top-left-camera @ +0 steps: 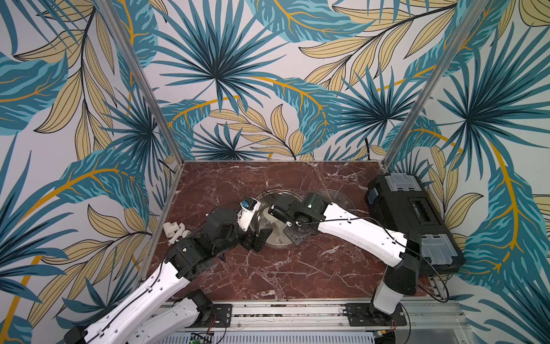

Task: Stir the soup with a spoon
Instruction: Stir the soup in the pan with a stick.

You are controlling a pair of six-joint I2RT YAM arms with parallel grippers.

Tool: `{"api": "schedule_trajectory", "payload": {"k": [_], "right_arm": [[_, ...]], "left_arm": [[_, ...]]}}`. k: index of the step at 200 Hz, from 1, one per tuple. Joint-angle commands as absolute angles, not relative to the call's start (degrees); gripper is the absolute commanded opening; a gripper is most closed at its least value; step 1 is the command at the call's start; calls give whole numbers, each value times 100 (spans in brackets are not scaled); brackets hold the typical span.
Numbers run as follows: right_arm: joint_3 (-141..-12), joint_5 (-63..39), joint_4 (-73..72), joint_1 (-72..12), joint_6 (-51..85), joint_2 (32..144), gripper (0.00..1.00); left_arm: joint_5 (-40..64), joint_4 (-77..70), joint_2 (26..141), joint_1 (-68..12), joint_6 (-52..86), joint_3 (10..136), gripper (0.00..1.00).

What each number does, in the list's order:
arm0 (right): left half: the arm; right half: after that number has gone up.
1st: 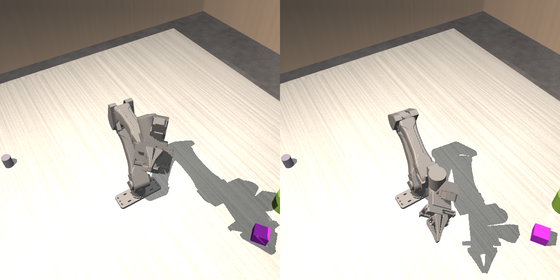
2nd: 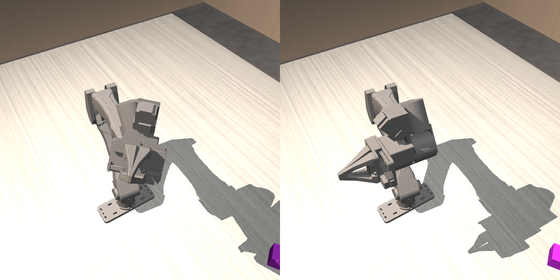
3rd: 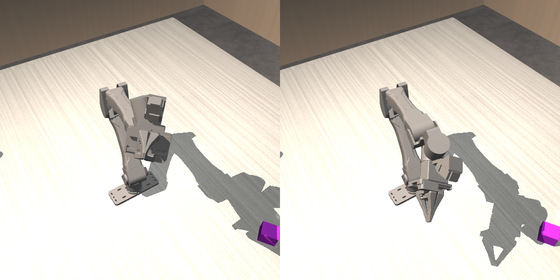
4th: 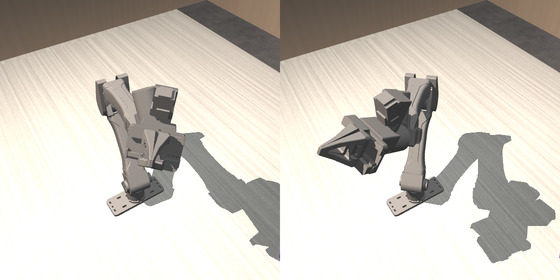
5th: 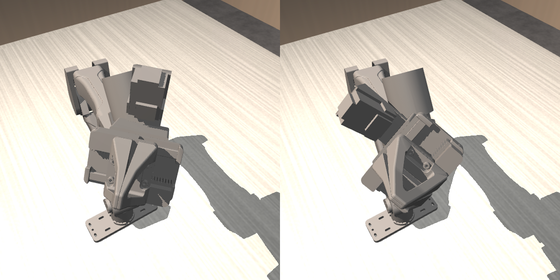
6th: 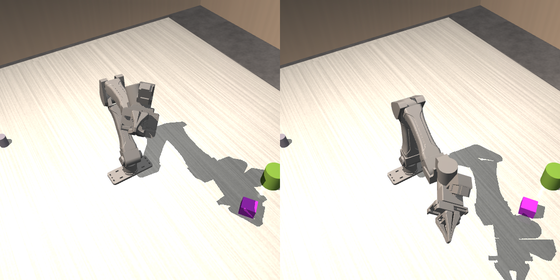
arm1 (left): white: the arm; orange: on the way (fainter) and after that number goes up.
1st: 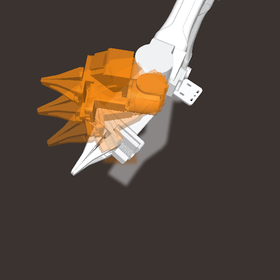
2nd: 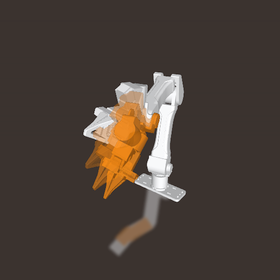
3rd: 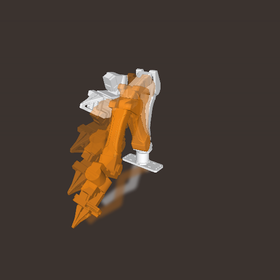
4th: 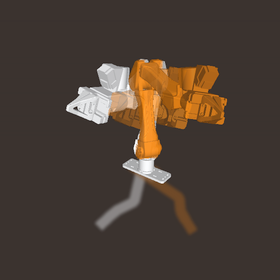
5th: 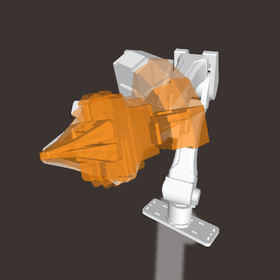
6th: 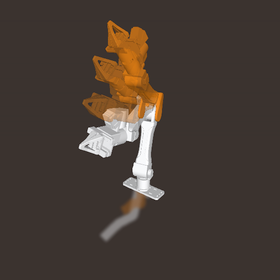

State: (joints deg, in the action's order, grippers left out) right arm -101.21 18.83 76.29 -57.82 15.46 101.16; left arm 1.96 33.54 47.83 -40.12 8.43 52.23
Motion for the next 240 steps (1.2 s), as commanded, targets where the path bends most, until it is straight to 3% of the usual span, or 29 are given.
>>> {"api": "schedule_trajectory", "payload": {"k": [1, 63, 121, 194, 240], "right_arm": [[-9997, 1596, 7533, -5906, 1615, 9924, 0], [-8949, 1688, 7747, -6081, 1868, 9082, 0], [-8394, 2656, 8016, -5977, 1983, 8658, 0], [-9428, 2944, 7764, -5608, 1571, 9597, 0], [-10193, 2265, 7585, -5675, 1545, 10175, 0]], "left_arm": [[203, 3261, 4726, -3992, 877, 5071, 100], [226, 3234, 4751, -3994, 895, 5084, 100], [263, 3160, 4803, -3996, 921, 5062, 100], [289, 3101, 4839, -3992, 938, 5000, 100], [277, 3143, 4817, -3998, 923, 4996, 100]]}}
